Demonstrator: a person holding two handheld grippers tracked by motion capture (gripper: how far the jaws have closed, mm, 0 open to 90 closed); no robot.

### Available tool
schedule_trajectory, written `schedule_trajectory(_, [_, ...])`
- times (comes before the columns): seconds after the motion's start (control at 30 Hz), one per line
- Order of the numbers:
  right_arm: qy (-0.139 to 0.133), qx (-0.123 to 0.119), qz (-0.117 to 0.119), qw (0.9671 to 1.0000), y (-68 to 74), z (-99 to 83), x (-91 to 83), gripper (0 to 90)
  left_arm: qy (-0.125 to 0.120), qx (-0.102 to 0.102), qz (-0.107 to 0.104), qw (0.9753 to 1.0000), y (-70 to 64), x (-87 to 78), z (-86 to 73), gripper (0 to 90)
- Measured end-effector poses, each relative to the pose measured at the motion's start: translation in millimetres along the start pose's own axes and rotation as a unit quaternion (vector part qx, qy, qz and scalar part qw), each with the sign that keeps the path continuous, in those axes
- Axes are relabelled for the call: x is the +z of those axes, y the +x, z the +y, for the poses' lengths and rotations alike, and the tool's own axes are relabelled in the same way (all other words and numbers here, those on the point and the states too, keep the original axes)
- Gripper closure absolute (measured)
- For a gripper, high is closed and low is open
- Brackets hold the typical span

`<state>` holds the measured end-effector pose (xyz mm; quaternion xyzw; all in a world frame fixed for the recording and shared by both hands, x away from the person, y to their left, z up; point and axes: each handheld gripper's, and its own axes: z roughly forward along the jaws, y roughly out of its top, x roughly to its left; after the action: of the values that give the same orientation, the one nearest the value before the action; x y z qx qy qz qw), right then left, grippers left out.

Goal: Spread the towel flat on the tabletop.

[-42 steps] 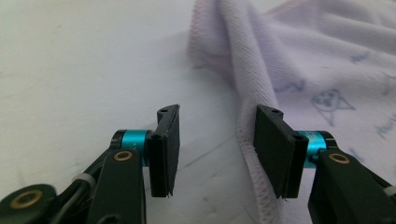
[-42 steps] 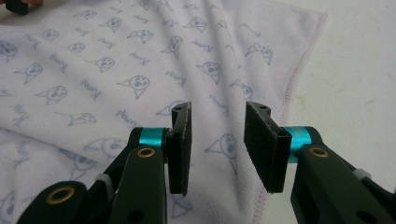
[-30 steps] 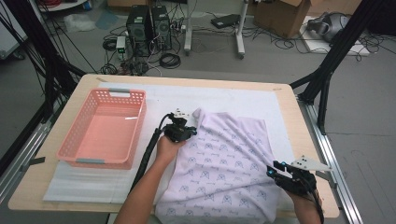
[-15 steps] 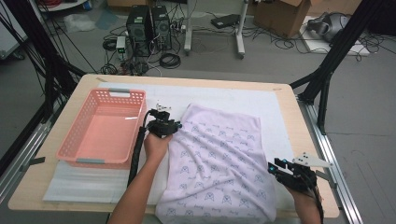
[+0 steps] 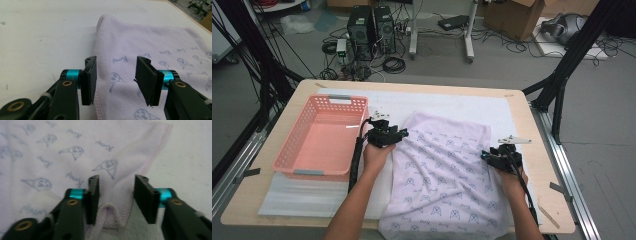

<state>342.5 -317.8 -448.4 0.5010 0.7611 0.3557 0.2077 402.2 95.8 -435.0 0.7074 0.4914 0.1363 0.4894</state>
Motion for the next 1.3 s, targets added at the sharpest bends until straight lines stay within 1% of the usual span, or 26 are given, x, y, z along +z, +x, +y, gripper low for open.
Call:
schedule_trajectory(0.03, [0.005, -0.017, 0.015, 0.9997, -0.9, 1.0, -1.6, 83.0, -0.003, -0.004, 0.001, 1.0000, -0.2, 0.8, 0.1, 49.6])
schedule_trajectory(0.07, [0.013, -0.028, 0.006, 0.9995, -0.3, 2.0, -3.7, 83.9, -0.006, -0.006, 0.002, 1.0000, -0.9, 1.4, 0.2, 48.9])
schedule_trajectory(0.1, [0.021, -0.041, -0.010, 0.9989, -0.8, 2.5, -6.6, 84.3, -0.009, -0.004, 0.003, 1.0000, -1.6, 1.6, 0.4, 49.0])
schedule_trajectory(0.13, [0.021, -0.043, -0.027, 0.9985, -3.3, 1.8, -10.1, 84.3, -0.009, -0.003, 0.002, 1.0000, -2.4, 1.8, 0.6, 49.1])
schedule_trajectory(0.17, [0.017, -0.034, -0.042, 0.9984, -7.6, 0.1, -14.4, 84.4, -0.010, -0.003, 0.001, 0.9999, -3.5, 2.0, 0.5, 49.2])
schedule_trajectory(0.23, [0.012, -0.015, -0.058, 0.9982, -18.3, -5.3, -21.5, 84.3, -0.007, -0.001, 0.002, 1.0000, -3.8, 2.6, 0.1, 49.2])
schedule_trajectory(0.27, [0.014, -0.011, -0.063, 0.9978, -21.4, -8.7, -23.5, 84.1, -0.004, 0.000, 0.004, 1.0000, -3.8, 2.9, 0.0, 49.1])
schedule_trajectory(0.33, [0.011, 0.000, -0.057, 0.9983, -23.6, -14.9, -25.8, 81.6, -0.004, -0.001, 0.006, 1.0000, -4.6, 4.4, -0.4, 49.3])
schedule_trajectory(0.4, [-0.002, 0.008, -0.047, 0.9988, -24.5, -17.3, -27.3, 73.1, -0.003, -0.002, 0.006, 1.0000, -5.8, 5.7, -0.6, 50.0])
schedule_trajectory(0.47, [-0.015, 0.016, -0.040, 0.9990, -25.0, -17.2, -28.6, 67.9, -0.001, -0.002, 0.005, 1.0000, -8.1, 8.0, -1.1, 51.3])
schedule_trajectory(0.53, [-0.024, 0.020, -0.034, 0.9989, -25.3, -16.2, -30.1, 66.8, 0.003, 0.001, 0.009, 1.0000, -9.8, 11.3, -0.2, 52.1])
schedule_trajectory(0.67, [-0.026, 0.021, -0.029, 0.9990, -25.9, -15.9, -31.5, 66.5, 0.003, -0.001, 0.015, 0.9999, -11.0, 18.3, 2.9, 53.8])
schedule_trajectory(0.7, [-0.027, 0.021, -0.028, 0.9990, -25.5, -15.9, -31.7, 66.5, 0.010, -0.001, 0.018, 0.9998, -10.5, 20.9, 3.1, 54.4])
schedule_trajectory(0.73, [-0.030, 0.021, -0.025, 0.9990, -25.2, -15.8, -31.8, 66.5, 0.013, -0.004, 0.017, 0.9998, -9.9, 23.0, 3.2, 54.6])
schedule_trajectory(0.77, [-0.030, 0.023, -0.023, 0.9990, -24.3, -15.6, -32.5, 66.5, 0.009, -0.008, 0.020, 0.9997, -9.4, 24.6, 3.6, 54.5])
schedule_trajectory(0.87, [-0.036, 0.016, -0.017, 0.9991, -23.0, -14.9, -33.2, 66.5, -0.011, -0.035, 0.016, 0.9992, -6.0, 26.5, 6.6, 54.3])
schedule_trajectory(0.9, [-0.036, 0.017, -0.016, 0.9991, -22.7, -14.8, -33.4, 66.5, -0.014, -0.047, 0.014, 0.9987, -4.8, 27.4, 6.5, 54.5])
schedule_trajectory(0.93, [-0.037, 0.016, -0.015, 0.9991, -22.9, -14.7, -33.3, 66.4, -0.009, -0.054, 0.010, 0.9984, -3.7, 29.1, 5.5, 54.4])
schedule_trajectory(0.97, [-0.037, 0.016, -0.014, 0.9991, -23.2, -14.7, -33.3, 66.3, 0.004, -0.054, 0.008, 0.9985, -3.6, 31.2, 3.7, 54.5])
schedule_trajectory(1.07, [-0.034, 0.017, -0.008, 0.9992, -23.1, -14.9, -32.0, 65.1, 0.040, -0.046, 0.004, 0.9981, -5.8, 37.1, -1.8, 54.6])
schedule_trajectory(1.1, [-0.033, 0.017, -0.004, 0.9993, -22.4, -14.9, -31.2, 64.3, 0.043, -0.041, 0.008, 0.9982, -7.4, 37.3, -2.5, 54.9])
schedule_trajectory(1.13, [-0.029, 0.016, -0.002, 0.9995, -21.8, -15.2, -30.2, 63.2, 0.046, -0.037, 0.009, 0.9982, -8.8, 36.7, -2.1, 56.6])
schedule_trajectory(1.2, [-0.021, 0.015, 0.003, 0.9997, -20.3, -16.1, -28.4, 59.5, 0.061, -0.024, 0.006, 0.9978, -10.7, 35.8, -2.5, 68.4])
schedule_trajectory(1.23, [-0.019, 0.015, 0.007, 0.9997, -19.6, -16.4, -27.1, 56.5, 0.071, -0.008, 0.010, 0.9974, -12.0, 35.1, -3.4, 84.5])
schedule_trajectory(1.27, [-0.017, 0.016, 0.012, 0.9997, -18.7, -16.6, -25.8, 53.9, 0.071, 0.001, 0.017, 0.9973, -12.3, 33.9, -3.3, 87.1])
schedule_trajectory(1.3, [-0.012, 0.016, 0.017, 0.9997, -17.5, -16.8, -24.2, 52.6, 0.070, 0.005, 0.025, 0.9972, -11.7, 32.0, -2.5, 87.3])
